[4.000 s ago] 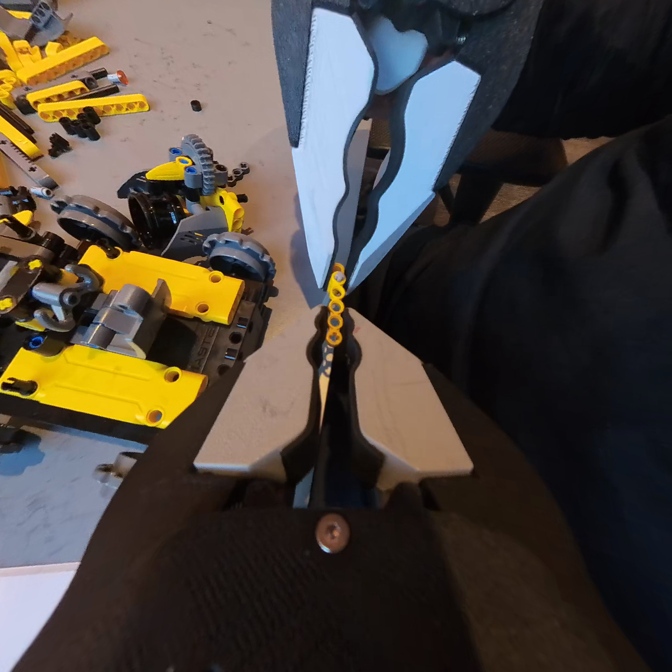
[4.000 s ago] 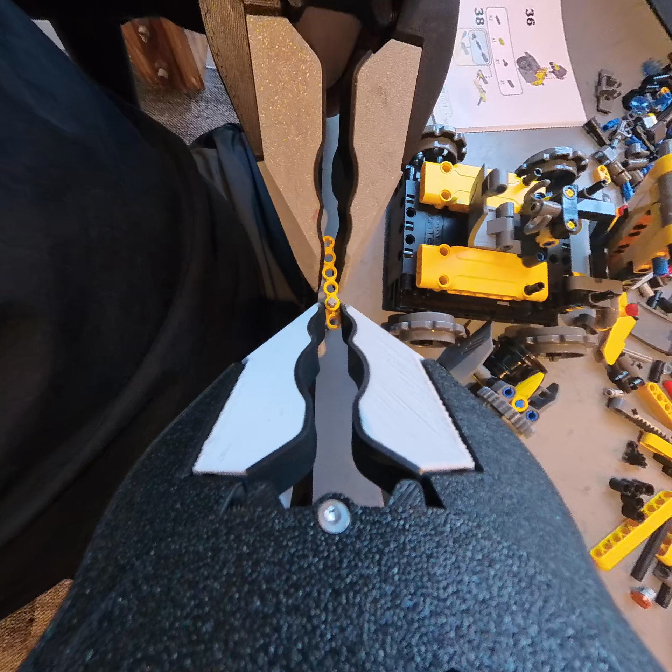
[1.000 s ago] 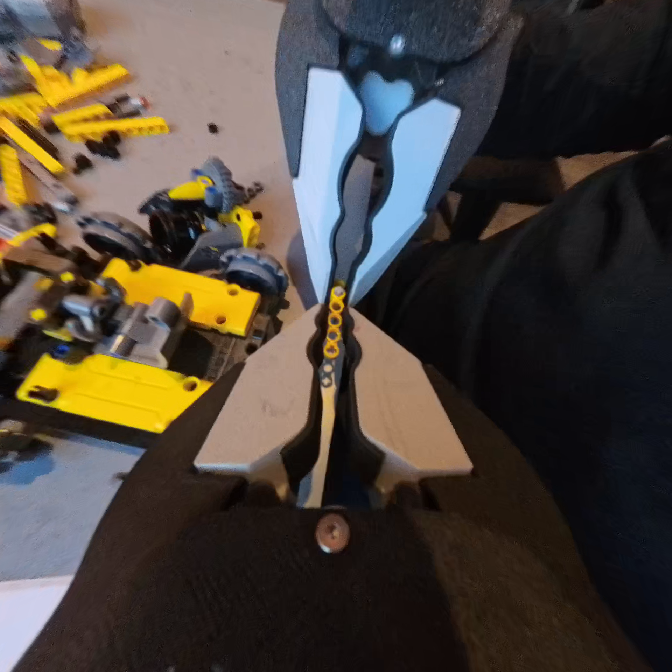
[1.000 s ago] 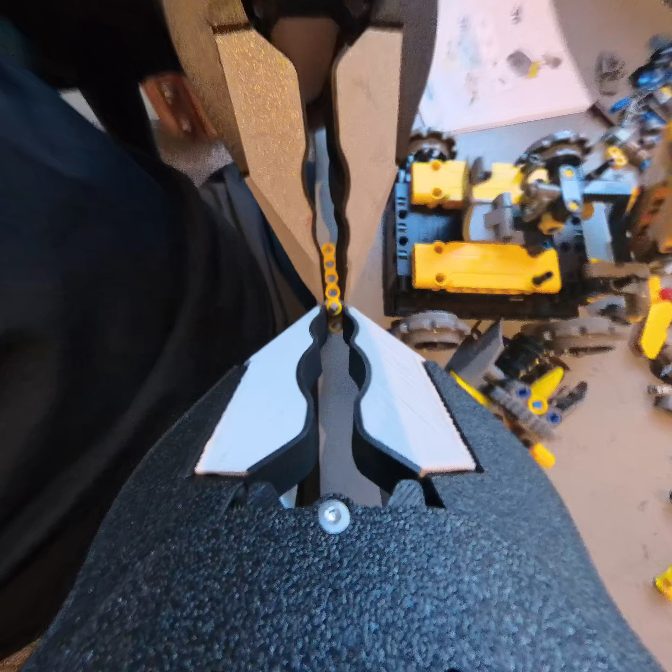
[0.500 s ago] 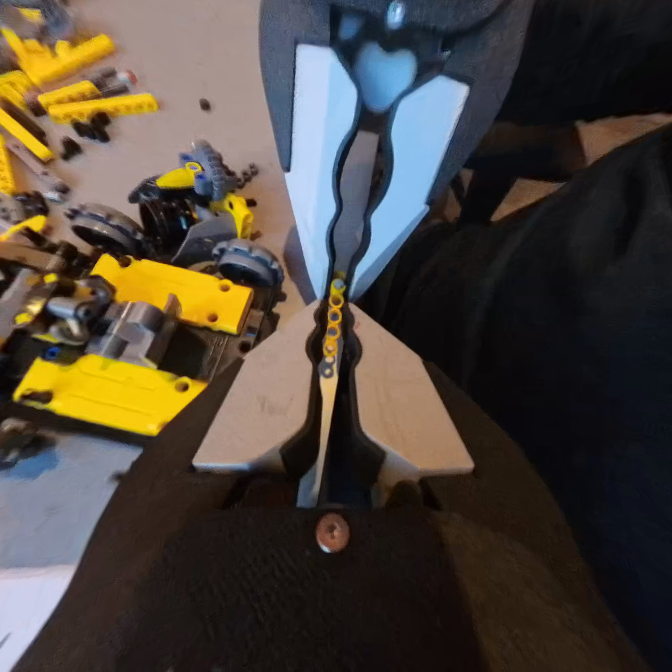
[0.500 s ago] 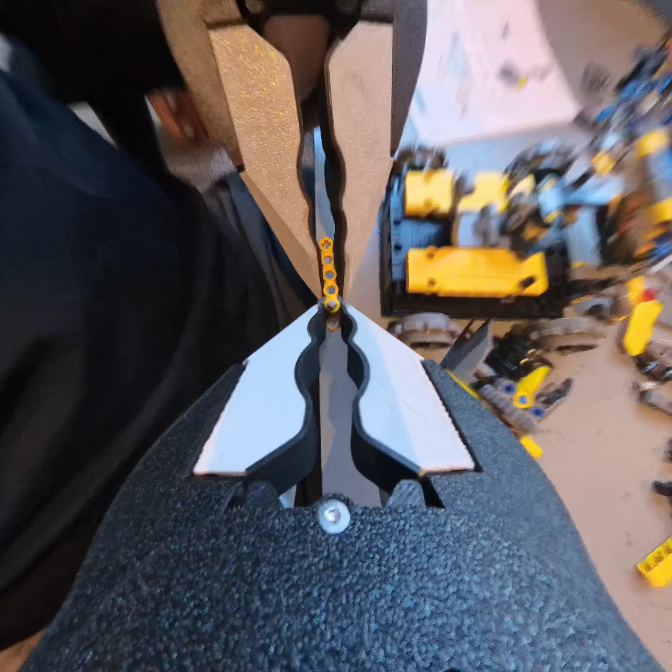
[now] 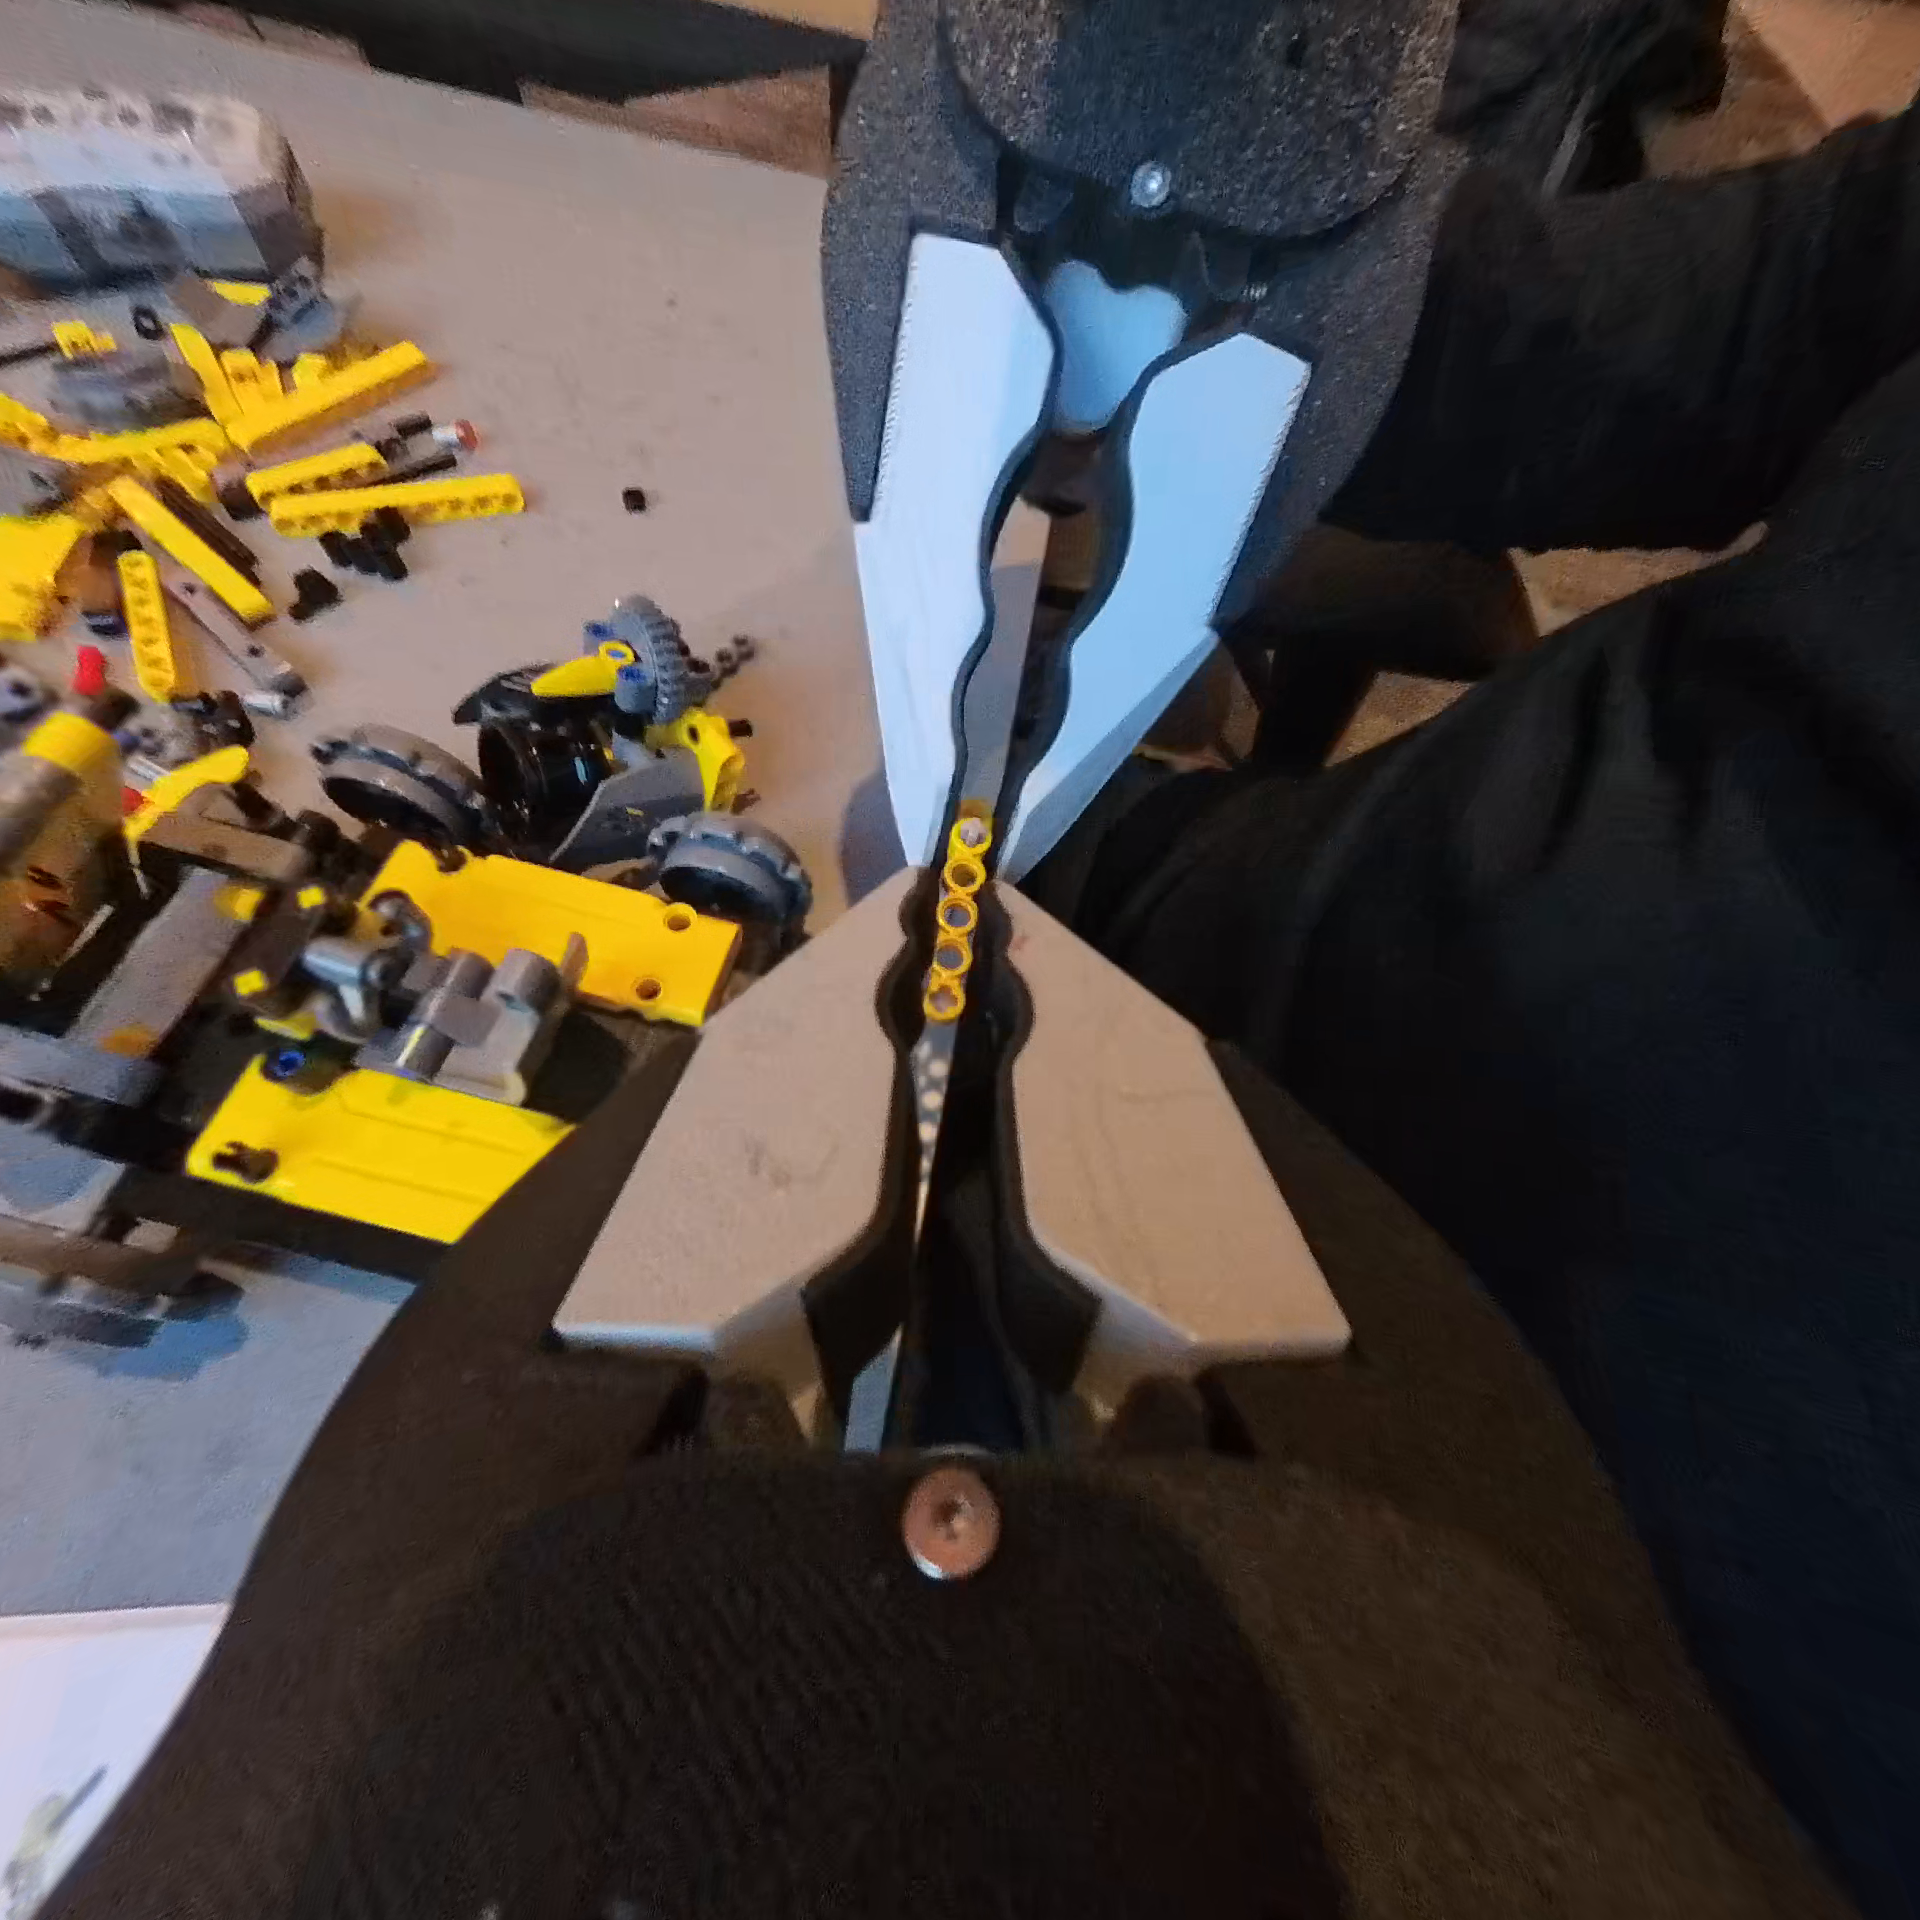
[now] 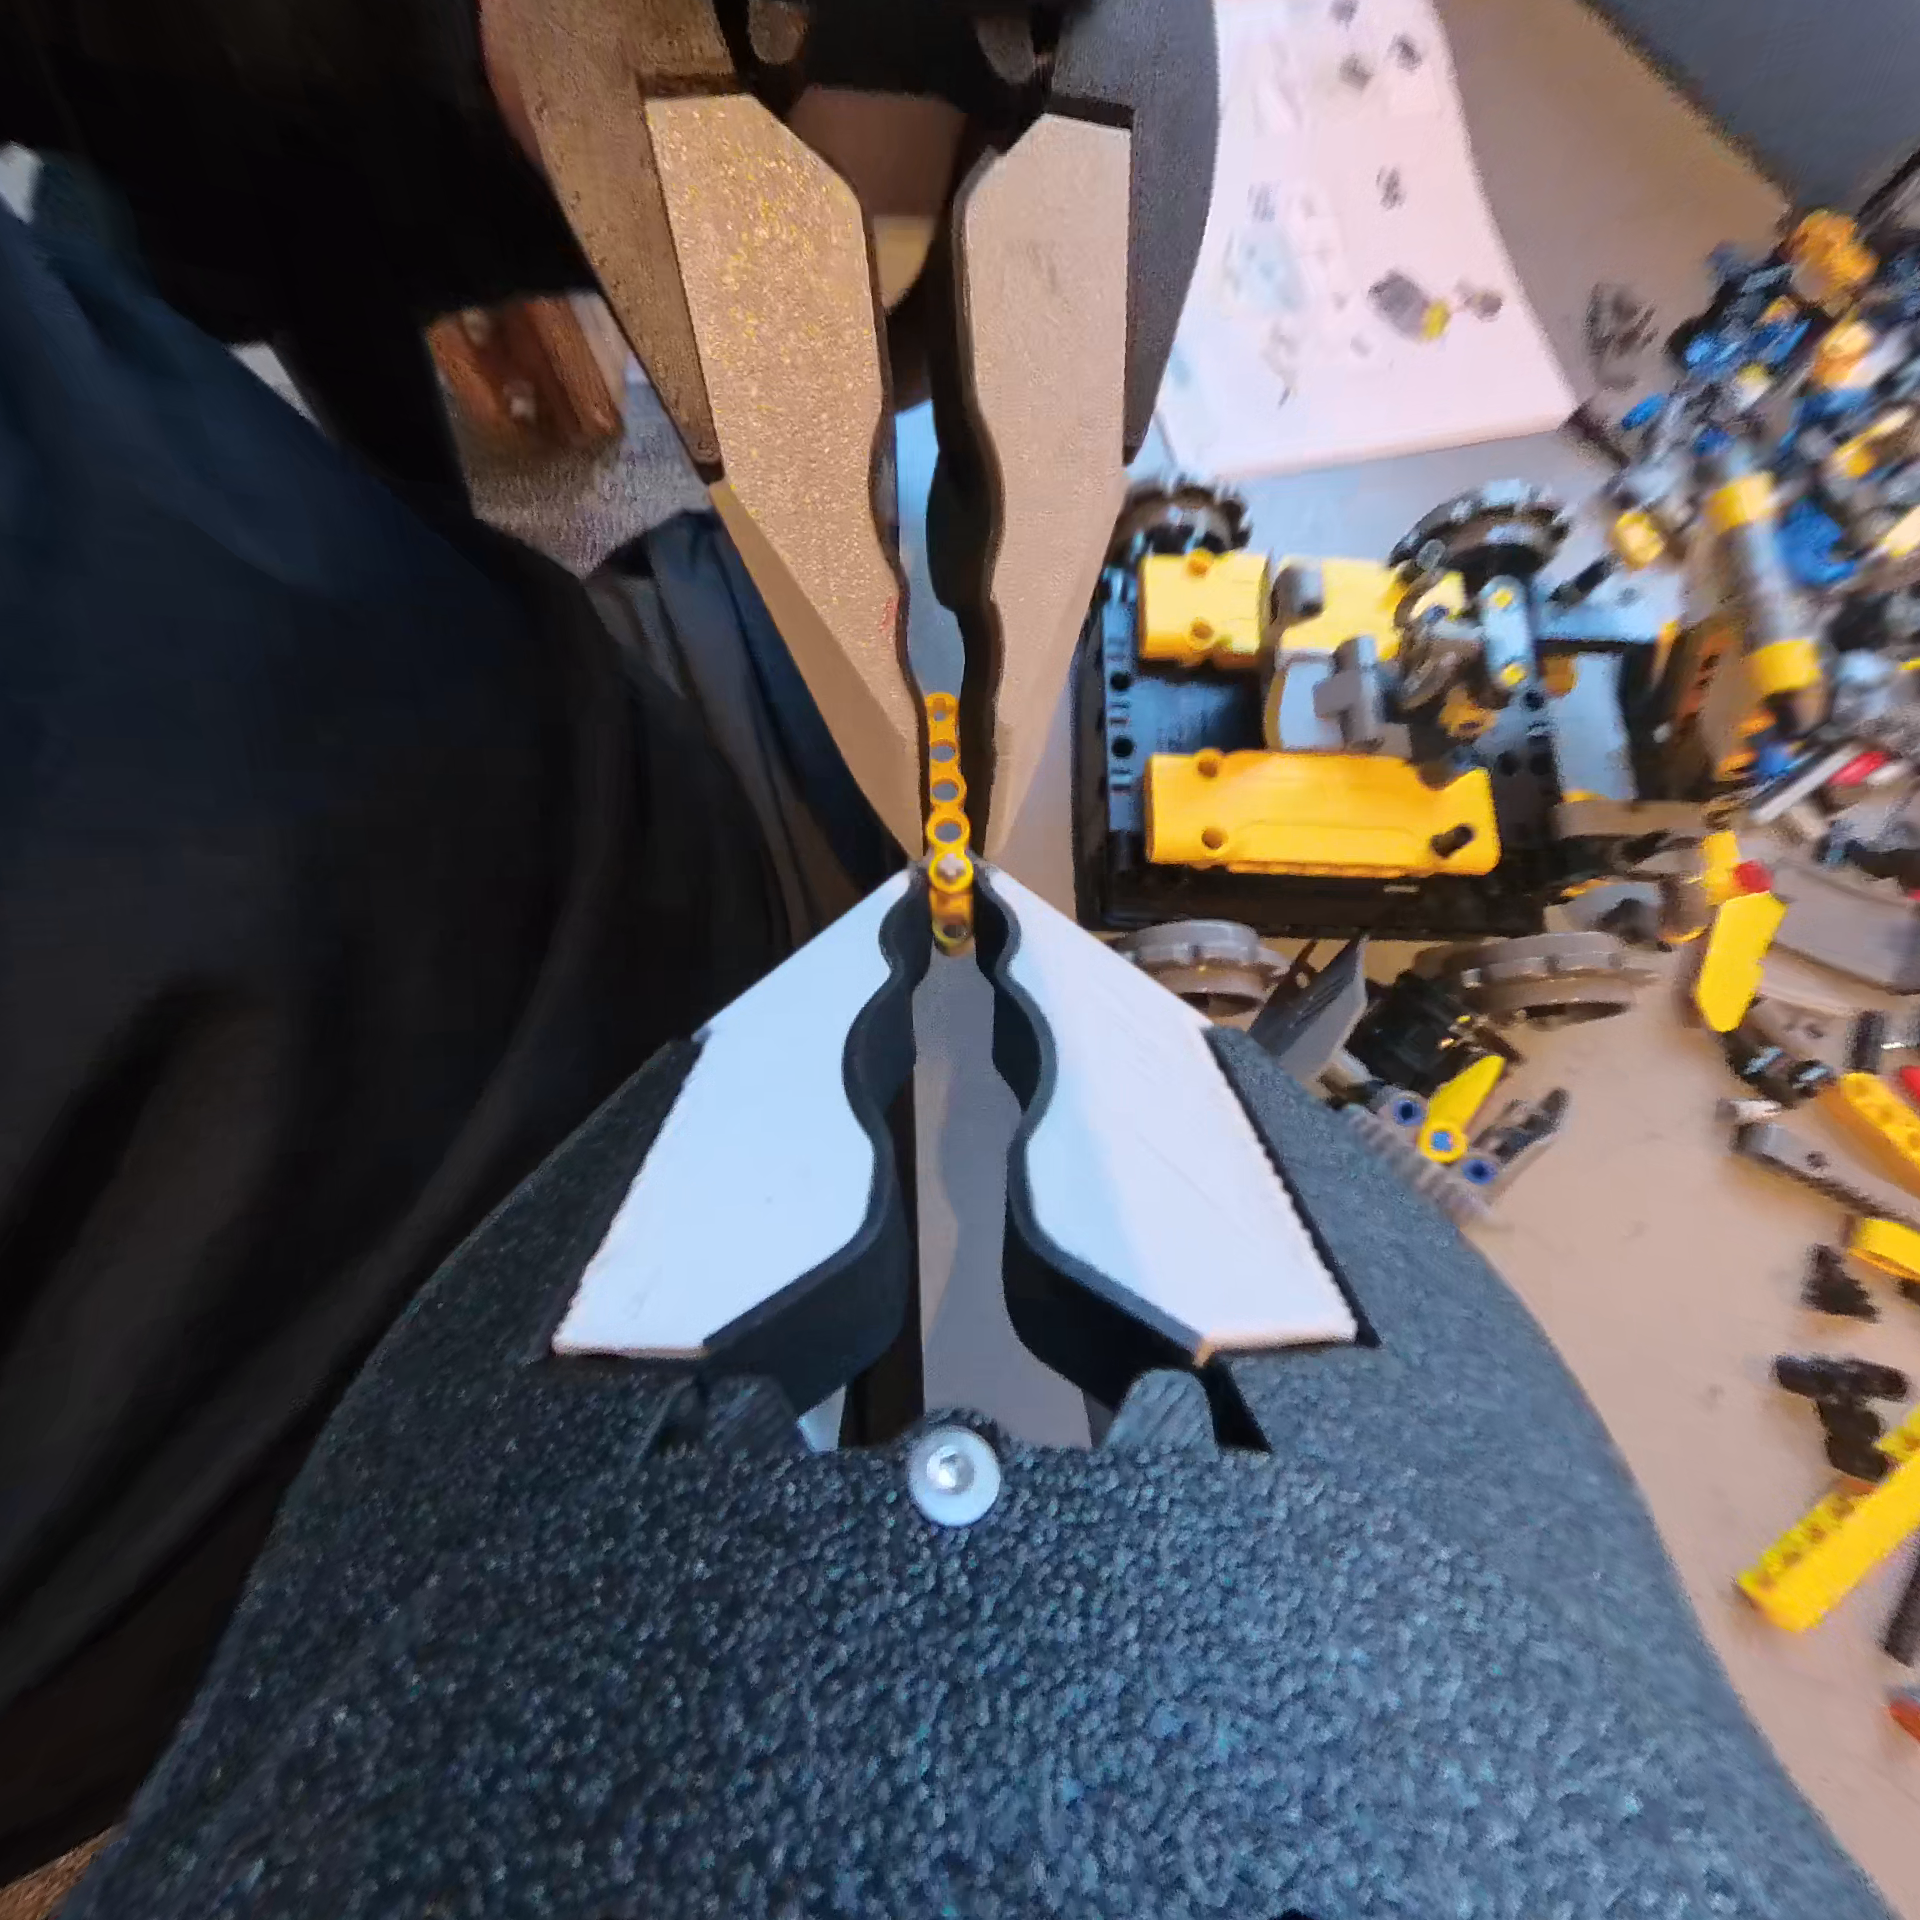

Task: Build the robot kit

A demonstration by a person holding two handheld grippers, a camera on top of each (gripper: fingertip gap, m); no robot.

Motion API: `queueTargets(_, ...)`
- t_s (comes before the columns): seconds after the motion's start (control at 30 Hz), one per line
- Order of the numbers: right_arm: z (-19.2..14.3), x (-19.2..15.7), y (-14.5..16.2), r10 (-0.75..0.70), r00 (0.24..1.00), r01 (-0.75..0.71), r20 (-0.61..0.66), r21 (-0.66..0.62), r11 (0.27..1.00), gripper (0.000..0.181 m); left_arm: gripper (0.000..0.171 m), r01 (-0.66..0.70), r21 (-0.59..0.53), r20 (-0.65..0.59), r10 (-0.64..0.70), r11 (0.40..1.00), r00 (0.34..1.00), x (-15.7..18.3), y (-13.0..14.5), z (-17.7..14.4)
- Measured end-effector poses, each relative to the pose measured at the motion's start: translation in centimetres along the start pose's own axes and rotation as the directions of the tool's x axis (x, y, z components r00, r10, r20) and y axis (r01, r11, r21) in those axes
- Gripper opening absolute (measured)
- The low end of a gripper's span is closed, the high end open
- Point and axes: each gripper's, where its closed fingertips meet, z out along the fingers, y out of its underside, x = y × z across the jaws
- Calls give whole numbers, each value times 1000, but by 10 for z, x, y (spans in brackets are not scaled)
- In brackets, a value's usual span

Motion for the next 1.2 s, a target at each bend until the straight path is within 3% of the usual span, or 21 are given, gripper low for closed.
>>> queueTargets(0.07,-4,1,-5,-24,1000,24,-16,5,1000,7,4,-44,-23,26,44,999,999,-1,0,0)
queueTargets(0.13,18,0,22,-10,1000,11,7,-82,997,7,2,-38,-158,28,43,987,999,-7,38,22)
queueTargets(0.17,28,0,33,11,1000,-9,21,-100,995,7,5,4,-155,18,-1,988,1000,-9,53,30)
queueTargets(0.2,28,0,34,23,999,-21,27,-86,996,8,4,40,-114,4,-39,993,999,-9,47,27)
queueTargets(0.33,24,3,26,26,999,-25,19,-53,998,7,4,-49,-169,70,61,984,996,-14,42,23)
queueTargets(0.5,24,-2,29,106,990,-104,97,-23,994,7,4,40,-133,11,-39,990,999,-10,42,25)
queueTargets(0.67,12,-6,18,263,929,-291,260,74,954,7,5,96,-78,-38,-100,992,994,-3,27,16)
queueTargets(0.83,8,3,24,202,971,-211,129,63,975,6,4,85,-138,17,-84,987,996,-9,30,8)
queueTargets(1.07,5,2,12,167,980,-176,106,78,981,21,5,92,-208,-9,-96,974,995,-4,32,5)
queueTargets(1.2,9,-3,12,141,983,-150,120,68,986,9,5,76,-224,-16,-82,971,996,0,31,7)
